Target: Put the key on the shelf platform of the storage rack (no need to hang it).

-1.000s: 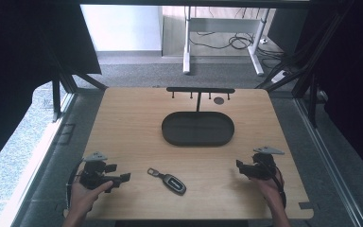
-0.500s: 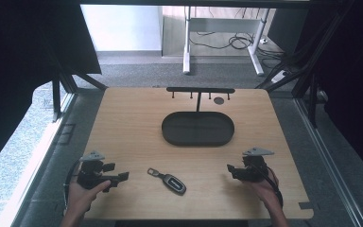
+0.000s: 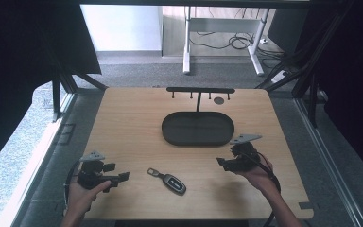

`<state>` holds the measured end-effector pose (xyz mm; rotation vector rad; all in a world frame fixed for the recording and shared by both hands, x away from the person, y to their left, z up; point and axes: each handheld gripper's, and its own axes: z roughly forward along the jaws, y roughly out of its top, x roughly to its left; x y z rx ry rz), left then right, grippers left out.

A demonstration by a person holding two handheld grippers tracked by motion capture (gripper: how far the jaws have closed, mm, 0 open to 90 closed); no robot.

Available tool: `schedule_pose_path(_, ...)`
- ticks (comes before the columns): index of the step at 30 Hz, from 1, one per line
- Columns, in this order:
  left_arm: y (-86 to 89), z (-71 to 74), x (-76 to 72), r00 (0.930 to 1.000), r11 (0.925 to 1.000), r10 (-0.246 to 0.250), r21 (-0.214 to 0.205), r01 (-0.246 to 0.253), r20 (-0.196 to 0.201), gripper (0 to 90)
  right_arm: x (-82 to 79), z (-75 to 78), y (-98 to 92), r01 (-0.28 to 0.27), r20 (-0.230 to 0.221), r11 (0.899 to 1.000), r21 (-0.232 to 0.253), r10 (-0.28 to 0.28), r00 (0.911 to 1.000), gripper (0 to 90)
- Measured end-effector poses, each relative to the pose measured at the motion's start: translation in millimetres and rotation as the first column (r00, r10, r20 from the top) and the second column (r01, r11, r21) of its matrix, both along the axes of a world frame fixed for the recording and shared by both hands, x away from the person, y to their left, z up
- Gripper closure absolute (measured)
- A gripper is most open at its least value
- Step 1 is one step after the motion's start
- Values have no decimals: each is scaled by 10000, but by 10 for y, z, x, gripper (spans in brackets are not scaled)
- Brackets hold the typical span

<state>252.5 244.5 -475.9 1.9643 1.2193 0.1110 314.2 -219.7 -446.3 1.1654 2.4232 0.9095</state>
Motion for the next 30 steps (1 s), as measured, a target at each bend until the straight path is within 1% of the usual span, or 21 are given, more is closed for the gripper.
schedule_pose_path(4, 0, 1, 2, 10000, 10000, 23, -15, -23, 11, 229, 31, 82, 152, -340, -98, 9994, 31, 340, 9994, 321)
schedule_pose_path(8, 7, 4, 2, 10000, 10000, 15, -39, -15, 12, 229, 48, 132, 311, -732, -143, 9973, -98, 731, 9972, 322)
schedule_pose_path(10, 10, 4, 2, 10000, 10000, 6, -46, -6, 4, 230, 63, 158, 435, -1015, -193, 9944, -276, 1010, 9947, 323)
schedule_pose_path(11, 9, 3, 2, 10000, 10000, 11, -44, -11, 6, 230, 63, 158, 435, -1015, -193, 9944, -276, 1010, 9947, 323)
schedule_pose_path(14, 2, -1, 5, 10000, 10000, -21, -46, 21, -25, 229, 73, 167, 538, -1243, -240, 9917, -333, 1235, 9920, 324)
schedule_pose_path(15, 0, -1, 5, 10000, 10000, -43, -72, 43, -31, 229, 83, 165, 604, -1405, -243, 9893, -381, 1397, 9899, 325)
schedule_pose_path(16, -3, 0, 4, 10000, 9999, -56, -95, 56, -34, 229, 83, 165, 604, -1405, -243, 9893, -381, 1397, 9899, 325)
schedule_pose_path(18, -7, -1, 5, 10000, 10000, -35, -77, 34, -33, 229, 94, 157, 673, -1569, -343, 9869, -378, 1556, 9872, 330)
schedule_pose_path(21, -6, -5, 5, 10000, 10000, -26, -67, 26, -37, 229, 101, 140, 761, -1758, -437, 9832, -497, 1737, 9838, 334)
schedule_pose_path(22, -5, -5, 6, 10000, 10000, -27, -60, 27, -31, 229, 98, 132, 834, -1974, -511, 9787, -560, 1946, 9795, 342)
schedule_pose_path(23, -5, -5, 6, 10000, 10000, -24, -63, 24, -28, 229, 98, 132, 834, -1974, -511, 9787, -560, 1946, 9795, 342)
schedule_pose_path(24, -4, -5, 7, 10000, 10000, -27, -54, 27, -27, 229, 92, 128, 887, -2134, -560, 9751, -597, 2101, 9761, 346)
schedule_pose_path(25, -3, -5, 7, 10000, 10000, -37, -60, 37, -34, 229, 92, 128, 887, -2134, -560, 9751, -597, 2101, 9761, 346)
schedule_pose_path(30, 0, -3, 10, 10000, 10000, -35, -50, 35, -29, 229, 87, 113, 1016, -2420, -653, 9678, -698, 2376, 9692, 351)
